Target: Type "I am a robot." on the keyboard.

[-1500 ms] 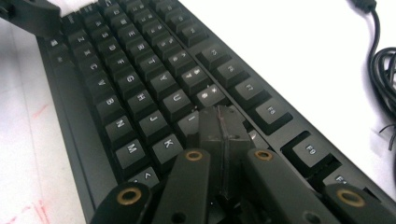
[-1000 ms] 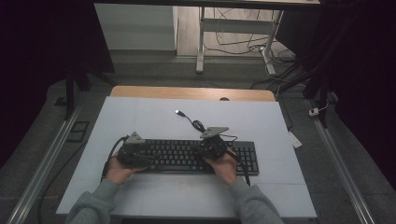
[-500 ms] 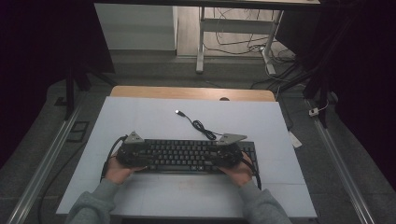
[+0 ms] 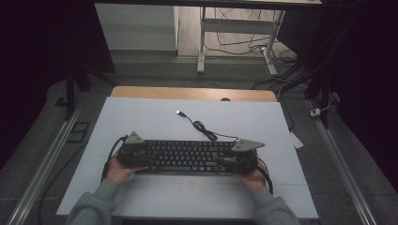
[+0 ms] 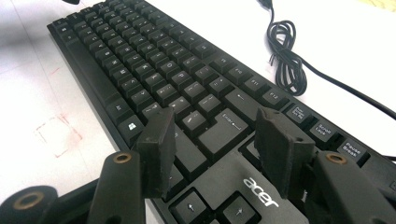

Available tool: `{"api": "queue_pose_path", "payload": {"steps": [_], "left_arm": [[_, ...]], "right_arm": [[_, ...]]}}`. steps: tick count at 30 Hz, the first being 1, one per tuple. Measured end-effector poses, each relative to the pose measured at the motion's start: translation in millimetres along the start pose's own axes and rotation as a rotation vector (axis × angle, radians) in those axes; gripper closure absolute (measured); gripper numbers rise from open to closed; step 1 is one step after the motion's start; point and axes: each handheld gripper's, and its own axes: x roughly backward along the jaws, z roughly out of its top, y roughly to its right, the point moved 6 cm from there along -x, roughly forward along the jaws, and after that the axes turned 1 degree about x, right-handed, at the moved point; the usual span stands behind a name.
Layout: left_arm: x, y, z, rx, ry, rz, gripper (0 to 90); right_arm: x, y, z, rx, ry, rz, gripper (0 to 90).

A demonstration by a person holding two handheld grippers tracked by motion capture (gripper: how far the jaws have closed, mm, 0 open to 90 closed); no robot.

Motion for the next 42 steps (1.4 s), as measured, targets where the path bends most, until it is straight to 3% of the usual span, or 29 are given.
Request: {"api": "queue_pose_path", "payload": {"steps": [13, 23, 28, 35, 42], "left_arm": [[-2.1, 1.3, 5.0, -0.003, 0.019, -0.008, 37.6], [-11.6, 11.7, 18.0, -0.020, 0.030, -0.039, 43.0], [-20.4, 12.9, 19.7, -0.024, 0.010, -0.051, 55.4], [-34.4, 16.1, 18.8, -0.043, -0.055, -0.104, 88.3], [-45.5, 19.0, 18.1, -0.062, -0.088, -0.095, 88.8]], "right_arm": [[-3.8, -2.6, -0.2, 0.015, -0.005, 0.010, 48.3], [-5.1, -2.7, -0.6, 0.019, -0.016, 0.010, 48.4], [-5.8, -2.8, -0.9, 0.020, -0.019, 0.009, 48.4], [-6.7, -3.0, -1.2, 0.022, -0.021, 0.009, 48.3], [-8.0, -3.2, -1.8, 0.025, -0.029, 0.009, 48.3]]}}
